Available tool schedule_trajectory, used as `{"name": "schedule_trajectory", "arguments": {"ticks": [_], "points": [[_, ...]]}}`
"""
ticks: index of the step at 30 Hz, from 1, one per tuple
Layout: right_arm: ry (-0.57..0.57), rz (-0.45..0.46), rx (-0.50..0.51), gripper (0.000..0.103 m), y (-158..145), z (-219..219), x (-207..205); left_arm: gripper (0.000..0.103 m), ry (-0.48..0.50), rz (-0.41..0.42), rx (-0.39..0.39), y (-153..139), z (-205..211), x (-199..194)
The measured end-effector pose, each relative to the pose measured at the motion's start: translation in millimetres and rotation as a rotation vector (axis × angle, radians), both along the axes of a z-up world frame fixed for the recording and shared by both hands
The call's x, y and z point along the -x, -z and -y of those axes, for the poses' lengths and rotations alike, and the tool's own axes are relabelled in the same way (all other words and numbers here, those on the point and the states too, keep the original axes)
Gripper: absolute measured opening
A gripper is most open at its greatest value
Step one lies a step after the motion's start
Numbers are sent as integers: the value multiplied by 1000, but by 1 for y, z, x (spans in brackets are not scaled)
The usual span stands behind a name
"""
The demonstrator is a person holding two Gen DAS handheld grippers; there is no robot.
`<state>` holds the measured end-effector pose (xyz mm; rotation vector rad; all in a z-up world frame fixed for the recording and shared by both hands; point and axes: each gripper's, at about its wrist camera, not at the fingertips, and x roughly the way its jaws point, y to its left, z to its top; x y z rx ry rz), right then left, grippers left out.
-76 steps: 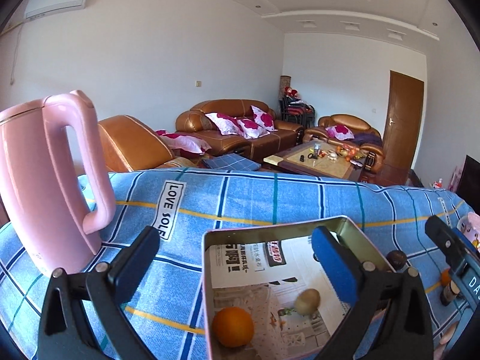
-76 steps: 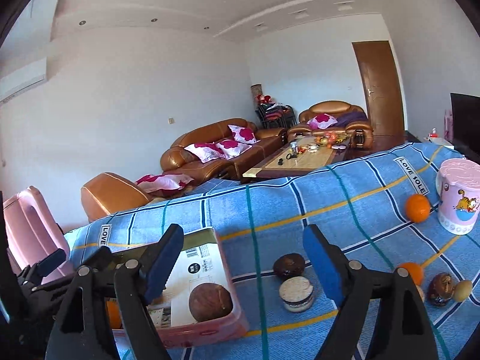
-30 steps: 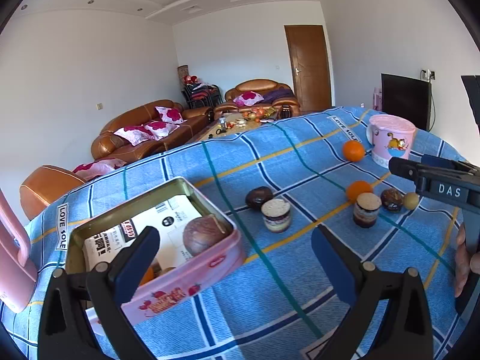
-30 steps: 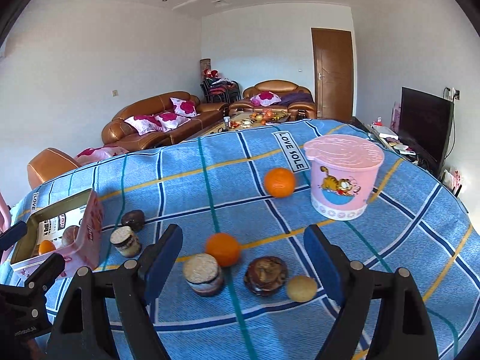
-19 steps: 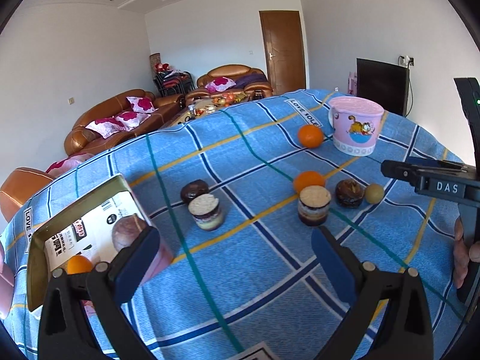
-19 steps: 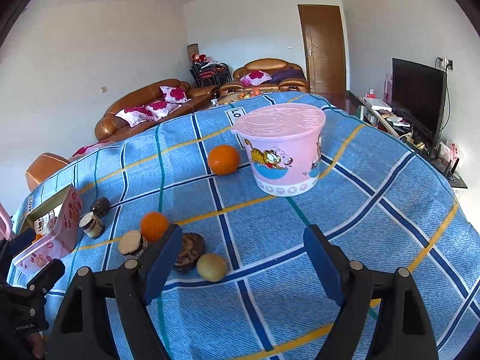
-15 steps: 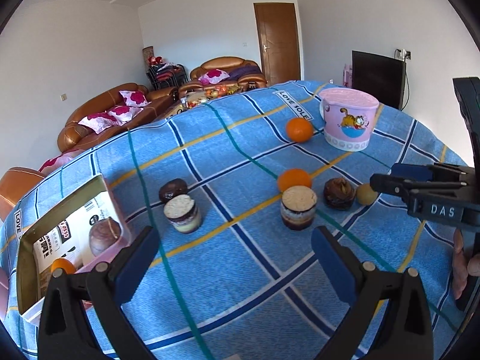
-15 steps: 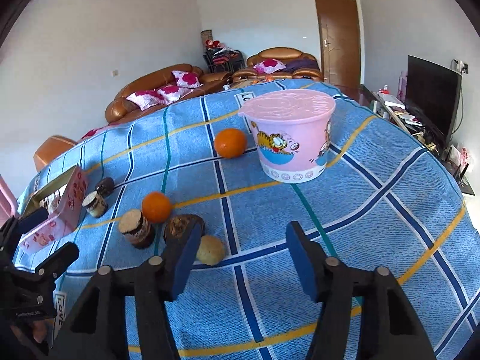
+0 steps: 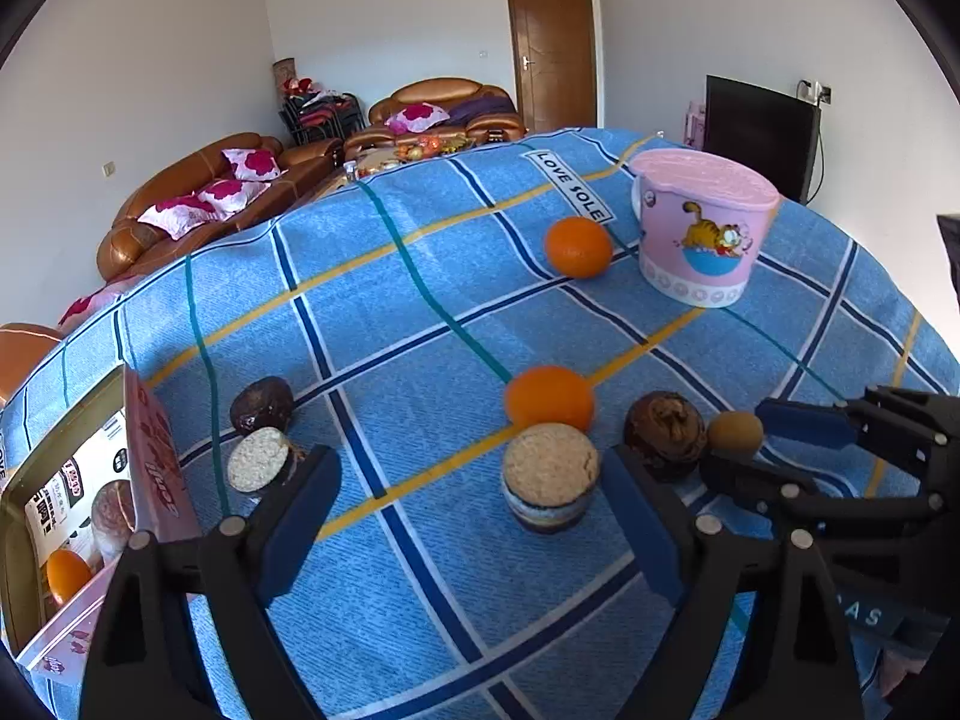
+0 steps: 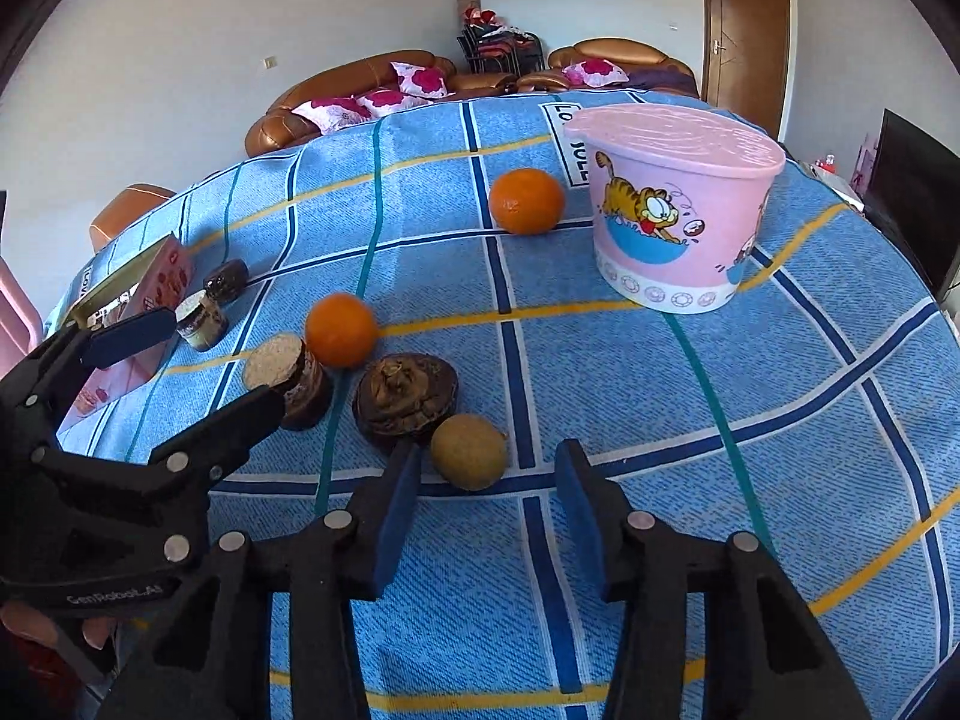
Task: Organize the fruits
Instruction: 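Grasp a white-topped cake with the left tool while the right tool grasps a tan fruit, then carry the cake into the pink tin and open the left tool while the right releases the tan fruit there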
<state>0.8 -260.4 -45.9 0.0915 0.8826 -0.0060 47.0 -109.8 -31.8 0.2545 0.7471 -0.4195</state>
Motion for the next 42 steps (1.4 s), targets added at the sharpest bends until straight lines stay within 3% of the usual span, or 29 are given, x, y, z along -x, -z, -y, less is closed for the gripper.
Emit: {"name": "schedule_trajectory", "arguments": {"ticks": [3, 6, 9, 13, 17, 21, 29, 42], "points": [[0, -3, 23, 47, 0, -3, -1, 89, -5, -49, 17, 4, 3, -9], [-4, -10, 61, 46, 0, -8, -1, 79, 6, -60, -9, 7, 10, -10], [-4, -8, 65, 38, 0, -8, -1, 65, 27, -73, -21, 9, 16, -9], [6, -3, 45, 34, -1, -4, 0, 37, 75, -106, 0, 11, 20, -5], [19, 0, 28, 29, -1, 0, 0, 37, 79, -100, -3, 10, 22, -2], [21, -2, 47, 29, -1, -3, 0, 36, 67, -99, 53, 6, 13, -3], [67, 12, 17, 29, -2, 8, 3, 36, 62, 27, 136, -13, -3, 16], [182, 193, 52, 29, -27, 17, 33, 36, 34, 51, 126, -17, -25, 25]]}}
